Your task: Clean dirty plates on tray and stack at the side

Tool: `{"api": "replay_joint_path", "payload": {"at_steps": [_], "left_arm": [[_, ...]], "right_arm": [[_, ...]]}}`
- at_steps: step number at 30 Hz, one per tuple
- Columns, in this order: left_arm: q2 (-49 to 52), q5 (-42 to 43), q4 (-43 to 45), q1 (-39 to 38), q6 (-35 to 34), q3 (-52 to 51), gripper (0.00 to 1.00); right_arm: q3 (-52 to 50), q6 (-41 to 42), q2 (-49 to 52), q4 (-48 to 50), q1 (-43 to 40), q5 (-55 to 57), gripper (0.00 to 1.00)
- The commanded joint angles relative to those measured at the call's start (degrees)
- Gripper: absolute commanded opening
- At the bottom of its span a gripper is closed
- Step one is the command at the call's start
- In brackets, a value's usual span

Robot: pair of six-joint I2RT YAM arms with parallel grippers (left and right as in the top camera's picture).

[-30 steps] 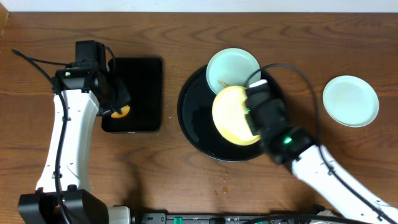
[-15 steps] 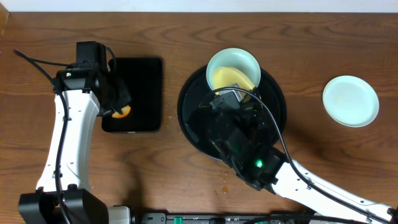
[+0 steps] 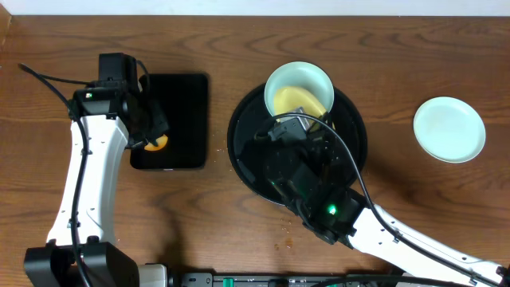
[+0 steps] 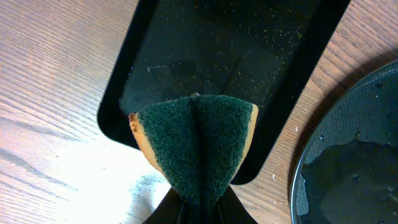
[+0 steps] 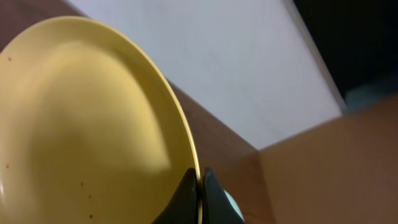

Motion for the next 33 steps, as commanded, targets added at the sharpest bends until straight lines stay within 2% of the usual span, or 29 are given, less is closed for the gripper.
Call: {"api": "replay_joint_path", "payload": {"at_steps": [1, 3, 8, 10, 12, 15, 22, 23, 25, 26, 28, 30, 33], "left_arm": [[0.04, 0.15, -0.22, -0.20, 0.72, -0.35, 0.11], [0.04, 0.15, -0.42, -0.22, 0.74, -0.35, 0.11], [0.04, 0.17, -0.76, -0.22, 0.74, -0.35, 0.11], [0.04, 0.15, -0.76, -0.20, 0.74, -0.35, 0.11], [0.04, 0.15, -0.76, -0.22, 0.74, -0.35, 0.11], [0.04, 0.15, -0.74, -0.20, 0.74, -0.35, 0.11], [0.04, 0.15, -0.74, -0.20, 0.74, -0.35, 0.10], [0.04, 0.15, -0.74, -0.22, 0.72, -0.35, 0.10], [0.04, 0.15, -0.72, -0.22, 0.72, -0.35, 0.08], [0.04, 0.17, -0.72, -0.22, 0.74, -0.35, 0.08], [0.04, 0.17, -0.74, -0.22, 0.74, -0.35, 0.08], [0.04, 0.66, -0.74, -0.22, 0.76, -0.35, 0.07], [0.04, 4.44, -0.61, -0.35, 1.42, -0.35, 0.08]], "right_arm": [[0.81, 7.93, 0.35, -4.13, 0.26, -8.79, 0.01], [0.81, 19.19, 0.33, -10.29, -1.14, -13.73, 0.01], [0.81, 40.74, 0.33, -21.46, -9.01, -32.87, 0.01], [0.68, 47.10, 0.35, -24.48, -13.29, -42.36, 0.01], [0.07, 49.07, 0.35, -25.29, -16.13, -48.57, 0.01], [-2.23, 50.93, 0.66, -24.98, -20.06, -55.58, 0.01], [-10.10, 50.05, 1.64, -17.03, -22.67, -56.41, 0.01], [-10.71, 48.00, 1.64, -15.52, -22.67, -56.39, 0.05], [-10.95, 43.95, 1.64, -13.53, -22.69, -56.19, 0.34], [-10.95, 41.90, 1.64, -12.50, -22.82, -56.22, 0.44], [-10.93, 38.93, 1.64, -10.93, -23.61, -56.24, 0.55], [-10.93, 37.57, 1.64, -10.05, -25.11, -56.92, 0.58], [-10.95, 34.45, 1.86, -9.11, -28.96, -63.17, 0.55]]}}
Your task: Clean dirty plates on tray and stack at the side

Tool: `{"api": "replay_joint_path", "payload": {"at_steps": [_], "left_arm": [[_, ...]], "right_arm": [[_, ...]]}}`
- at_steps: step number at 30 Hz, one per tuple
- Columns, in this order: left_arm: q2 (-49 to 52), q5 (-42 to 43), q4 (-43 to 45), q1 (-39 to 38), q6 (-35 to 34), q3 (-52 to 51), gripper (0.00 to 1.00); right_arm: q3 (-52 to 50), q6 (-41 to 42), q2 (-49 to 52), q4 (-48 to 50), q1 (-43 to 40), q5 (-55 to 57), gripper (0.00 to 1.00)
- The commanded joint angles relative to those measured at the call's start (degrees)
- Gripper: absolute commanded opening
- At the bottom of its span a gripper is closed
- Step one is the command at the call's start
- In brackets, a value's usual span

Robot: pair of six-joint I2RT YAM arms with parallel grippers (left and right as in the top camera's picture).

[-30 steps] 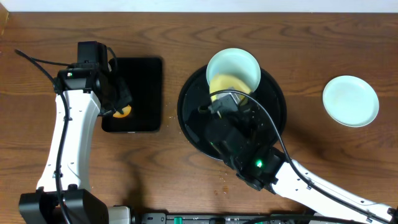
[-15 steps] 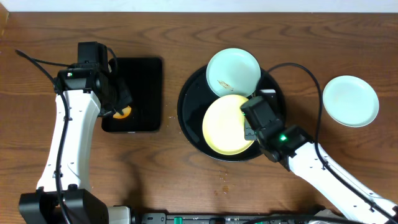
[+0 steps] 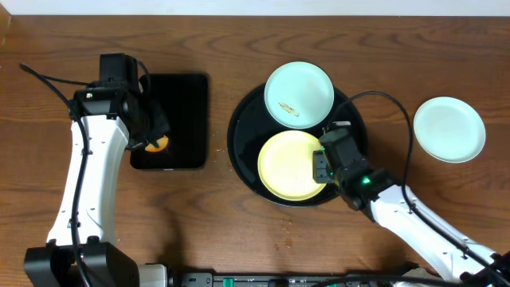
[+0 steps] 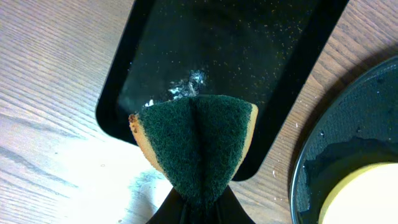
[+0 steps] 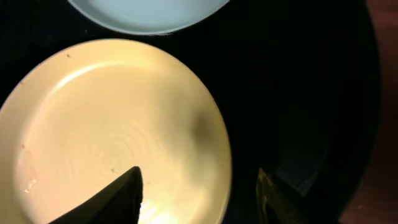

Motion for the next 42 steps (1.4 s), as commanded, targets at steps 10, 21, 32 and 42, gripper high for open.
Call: {"api": "replay_joint_path", "payload": {"at_steps": [10, 21, 32, 42], "left_arm": [[0.13, -0.37, 6.12, -5.77, 5.18, -0.37, 0.07], [8.35, -4.37, 16.22, -6.08, 7.17, -0.39, 0.08], [21.49, -7.78, 18.38, -5.79, 7.15, -0.39, 0.62], [23.06, -7.54, 21.46, -4.76, 5.99, -0.44, 0.72]], "right_arm": [[0.02, -16.13, 5.49, -0.04, -11.82, -24.52, 0.42], [0.02, -18.62, 13.55, 3.80, -11.78, -24.13, 0.35], [0.04, -18.60, 13.40, 3.78, -11.78, -24.13, 0.34], [0.04, -18.60, 13.40, 3.48, -11.78, -24.13, 0.34]]}}
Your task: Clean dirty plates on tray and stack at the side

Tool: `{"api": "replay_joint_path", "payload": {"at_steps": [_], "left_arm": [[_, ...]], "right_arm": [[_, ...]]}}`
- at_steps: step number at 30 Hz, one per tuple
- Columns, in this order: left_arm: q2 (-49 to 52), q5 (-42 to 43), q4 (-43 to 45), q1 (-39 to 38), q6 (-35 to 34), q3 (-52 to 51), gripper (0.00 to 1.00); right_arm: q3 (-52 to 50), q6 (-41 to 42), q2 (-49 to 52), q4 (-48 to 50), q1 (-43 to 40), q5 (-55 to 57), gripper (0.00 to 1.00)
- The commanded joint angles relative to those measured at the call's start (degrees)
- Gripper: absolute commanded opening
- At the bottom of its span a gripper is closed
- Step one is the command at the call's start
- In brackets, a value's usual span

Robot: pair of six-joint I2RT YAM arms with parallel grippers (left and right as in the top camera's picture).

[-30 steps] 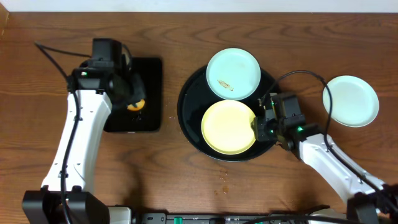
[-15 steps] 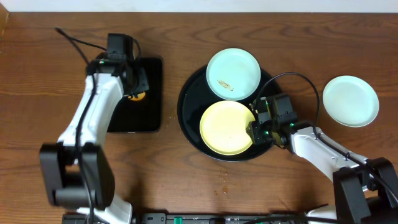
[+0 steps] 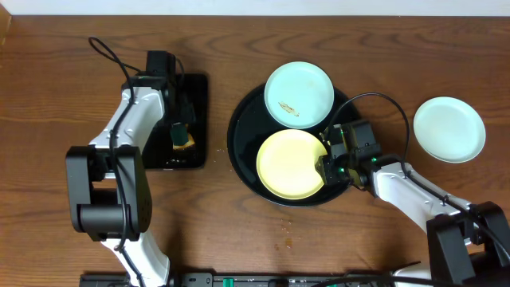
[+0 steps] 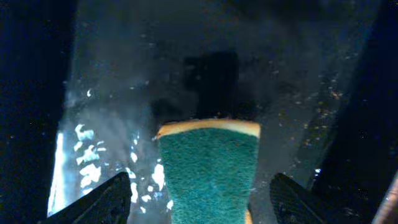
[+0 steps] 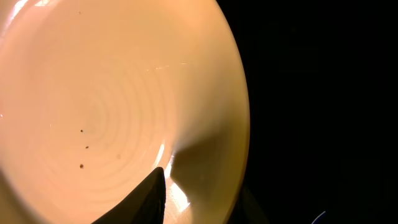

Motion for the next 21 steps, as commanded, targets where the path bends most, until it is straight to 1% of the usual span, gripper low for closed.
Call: {"api": "replay_joint_path", "payload": {"at_steps": [1, 4, 5, 6, 7, 8, 9, 11, 12, 14, 15, 16, 18, 20, 21], "left_arm": [[0.70, -1.01, -0.57, -0.13, -0.79, -0.37, 0.71], [1.99, -1.01, 1.40, -0.24, -0.79, -1.73, 0.71], [2.56, -1.03, 2.32, -0.24, -0.74, -2.19, 0.69], [3.06, -1.05, 3.10, -0.17, -0.74, -2.56, 0.54], [3.56, -1.05, 3.87, -0.17, -0.72, -2.75, 0.34], [4.00, -1.05, 4.28, -0.17, -0.72, -2.75, 0.09], [4.28, -1.05, 4.74, -0.17, -0.72, -2.73, 0.08], [4.52, -1.05, 5.68, -0.17, -0.72, -2.73, 0.08], [4.55, -1.05, 6.25, -0.17, -0.72, -2.73, 0.11], [4.28, -1.05, 7.26, -0.17, -0.74, -2.69, 0.55], [4.15, -1.05, 7.23, -0.17, -0.74, -2.64, 0.66], [3.74, -1.01, 6.91, -0.17, -0.74, -2.60, 0.71], [2.99, -1.03, 4.66, -0.20, -0.76, -2.60, 0.72], [2.62, -1.01, 1.05, -0.20, -2.58, -2.62, 0.72], [2.64, -1.01, 0.02, -0.20, -3.69, -2.64, 0.66]], "right_arm": [[0.04, -0.94, 0.48, -0.07, -0.48, -0.70, 0.34], [0.04, -0.94, 0.48, -0.07, -0.48, -0.70, 0.34], [0.04, -0.94, 0.48, -0.07, -0.48, -0.70, 0.34], [0.04, -0.94, 0.48, -0.11, -0.48, -0.70, 0.34], [0.04, -0.94, 0.48, -0.17, -0.48, -0.70, 0.35], [0.04, -0.94, 0.48, -0.26, -0.48, -0.70, 0.35], [0.04, -0.94, 0.48, -0.28, -0.48, -0.70, 0.35], [0.04, -0.94, 0.48, -0.26, -0.48, -0.70, 0.35], [0.04, -0.94, 0.48, -0.26, -0.48, -0.70, 0.35], [0.04, -0.94, 0.48, -0.26, -0.48, -0.70, 0.35], [0.04, -0.94, 0.48, -0.26, -0.48, -0.70, 0.35], [0.04, -0.94, 0.48, -0.26, -0.48, -0.70, 0.35], [0.04, -0.94, 0.48, -0.26, -0.48, -0.70, 0.35], [0.04, -0.94, 0.48, -0.26, -0.50, -0.70, 0.35], [0.04, -0.94, 0.48, -0.26, -0.48, -0.70, 0.35]]}}
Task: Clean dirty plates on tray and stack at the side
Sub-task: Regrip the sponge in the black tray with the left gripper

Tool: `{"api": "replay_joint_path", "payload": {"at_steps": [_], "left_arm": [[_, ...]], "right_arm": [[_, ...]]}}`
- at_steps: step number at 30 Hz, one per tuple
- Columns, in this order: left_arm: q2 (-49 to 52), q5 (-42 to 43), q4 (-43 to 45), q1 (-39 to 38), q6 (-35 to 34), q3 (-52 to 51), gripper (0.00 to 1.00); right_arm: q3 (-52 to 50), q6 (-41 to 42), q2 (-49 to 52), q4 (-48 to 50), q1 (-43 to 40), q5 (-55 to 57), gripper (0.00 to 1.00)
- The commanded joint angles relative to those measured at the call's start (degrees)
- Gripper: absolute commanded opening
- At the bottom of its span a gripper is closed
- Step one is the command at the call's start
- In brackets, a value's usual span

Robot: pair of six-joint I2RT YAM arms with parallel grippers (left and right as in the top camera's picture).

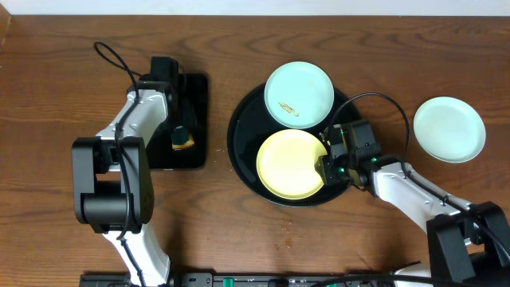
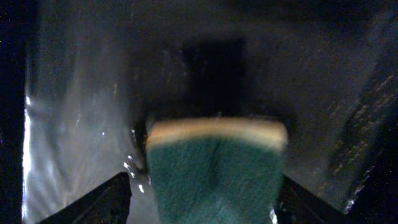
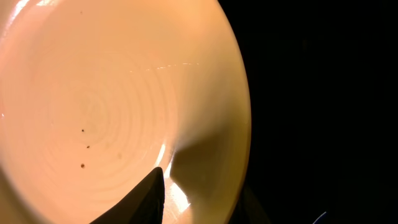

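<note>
A yellow plate [image 1: 287, 163] [image 3: 106, 106] with a few dark specks lies on the round black tray [image 1: 243, 151] [image 3: 323, 93]. My right gripper [image 1: 329, 163] [image 3: 202, 183] straddles its right rim, one finger on the plate's face and the other outside the rim, shut on it. Behind it on the tray lies a pale green plate [image 1: 299, 93] with crumbs. My left gripper [image 1: 180, 134] [image 2: 202, 180] is low in the wet rectangular black tray [image 1: 195, 104] [image 2: 81, 93]. It is open, with the green-and-yellow sponge [image 1: 183, 143] [image 2: 214, 168] lying flat between its fingers.
A clean pale green plate [image 1: 449, 129] sits alone on the table at the right side. A few crumbs [image 1: 285, 223] lie on the wood in front of the round tray. The right arm's cable [image 1: 374, 100] loops over the tray's right edge.
My left gripper has come lower over the sponge, which now fills more of the left wrist view. The jaws keep the same width. The right gripper and both plates have not moved.
First my left gripper held the folded sponge above the rectangular tray's corner while the right held the yellow plate tilted up. Then the plate lay flat on the round tray, right gripper open. Later the right gripped the rim and the sponge lay flat between open left jaws.
</note>
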Motion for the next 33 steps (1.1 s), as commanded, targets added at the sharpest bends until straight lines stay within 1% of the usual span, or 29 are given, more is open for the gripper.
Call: {"api": "replay_joint_path", "payload": {"at_steps": [1, 2, 3, 4, 5, 6, 8, 9, 12, 13, 14, 15, 16, 17, 18, 19, 20, 21, 22, 25, 26, 27, 28, 29, 30, 31, 33], "left_arm": [[-0.24, -0.28, -2.56, -0.09, -2.84, -0.81, 0.50], [-0.17, -0.31, -2.29, -0.13, -2.80, -1.40, 0.26], [-0.17, -0.33, -1.14, -0.13, -2.75, -2.29, 0.12], [-0.17, -0.33, 0.24, -0.13, -2.73, -3.04, 0.08], [-0.17, -0.35, 1.73, -0.09, -2.49, -3.65, 0.08], [-0.17, -0.35, 2.86, -0.07, -1.97, -4.02, 0.16], [-0.17, -0.35, 3.32, 0.00, -1.46, -4.09, 0.64], [-0.17, -0.31, 2.78, 0.00, -1.68, -4.09, 0.71], [-0.17, -0.31, -1.55, -0.09, -4.94, -4.09, 0.71], [-0.17, -0.28, -3.89, -0.09, -5.95, -4.09, 0.61], [-0.17, -0.28, -5.62, -0.09, -6.51, -4.13, 0.47], [-0.17, -0.28, -6.56, -0.09, -6.67, -4.35, 0.28], [-0.17, -0.28, -6.67, -0.09, -6.64, -4.81, 0.13], [-0.17, -0.33, -6.19, -0.09, -6.60, -5.40, 0.10], [-0.17, -0.35, -5.22, -0.07, -6.16, -6.08, 0.11], [-0.17, -0.35, -3.91, -0.07, -5.16, -6.78, 0.22], [-0.17, -0.37, -3.17, -0.07, -4.61, -7.06, 0.41], [-0.17, -0.35, -2.23, -0.07, -3.96, -7.13, 0.57], [-0.20, -0.35, -1.29, -0.07, -3.32, -7.13, 0.65], [-0.22, -0.33, 1.79, -0.07, -0.76, -6.93, 0.65], [-0.22, -0.33, 3.13, -0.07, 0.13, -6.93, 0.62], [-0.22, -0.33, 4.04, -0.07, 0.52, -6.93, 0.57], [-0.22, -0.33, 4.72, -0.07, 0.50, -6.93, 0.47], [-0.22, -0.33, 5.07, -0.07, 0.50, -6.95, 0.40], [-0.22, -0.33, 5.11, -0.07, 0.50, -6.95, 0.32], [-0.22, -0.33, 5.09, -0.07, 0.48, -6.99, 0.26], [-0.22, -0.33, 5.09, -0.09, 0.48, -7.32, 0.19]], "right_arm": [[0.04, -0.92, 0.48, -0.22, -0.50, -0.52, 0.35], [0.04, -0.90, 0.48, -0.20, -0.50, -0.52, 0.35], [0.04, -0.92, 0.48, -0.11, -0.50, -0.52, 0.36], [0.04, -0.90, 0.48, -0.04, -0.50, -0.52, 0.36], [0.04, -0.92, 0.48, -0.04, -0.50, -0.52, 0.36], [0.04, -0.92, 0.48, -0.07, -0.50, -0.52, 0.36], [0.04, -0.92, 0.48, -0.26, -0.50, -0.52, 0.36], [0.04, -0.92, 0.48, -0.33, -0.50, -0.52, 0.36], [0.04, -0.92, 0.48, -0.42, -0.50, -0.52, 0.36], [0.04, -0.92, 0.48, -0.37, -0.50, -0.52, 0.36], [0.04, -0.92, 0.48, -0.31, -0.50, -0.52, 0.36], [0.04, -0.92, 0.48, -0.24, -0.50, -0.52, 0.36], [0.04, -0.90, 0.48, -0.20, -0.50, -0.52, 0.36], [0.04, -0.92, 0.48, -0.04, -0.50, -0.52, 0.36], [0.04, -0.92, 0.48, 0.00, -0.50, -0.52, 0.36], [0.04, -0.92, 0.48, -0.02, -0.50, -0.50, 0.36], [0.04, -0.92, 0.48, -0.02, -0.52, -0.50, 0.39], [0.04, -0.92, 0.48, -0.02, -0.52, -0.50, 0.43], [0.04, -0.94, 0.48, 0.04, -0.52, -0.46, 0.48], [0.02, -0.92, 0.52, 0.94, -0.52, 0.37, 0.49], [0.02, -0.90, 0.52, 1.18, -0.50, 1.40, 0.49], [0.02, -0.63, 0.52, 1.29, -0.50, 2.36, 0.47], [0.02, -0.09, 0.52, 1.27, -0.50, 3.10, 0.46], [0.02, 0.22, 0.52, 1.25, -0.50, 3.21, 0.43], [0.02, 0.42, 0.52, 1.22, -0.50, 3.17, 0.37], [0.02, 0.44, 0.52, 1.22, -0.46, 3.17, 0.28], [0.02, 0.72, 0.52, 1.22, -0.22, 3.21, 0.01]]}}
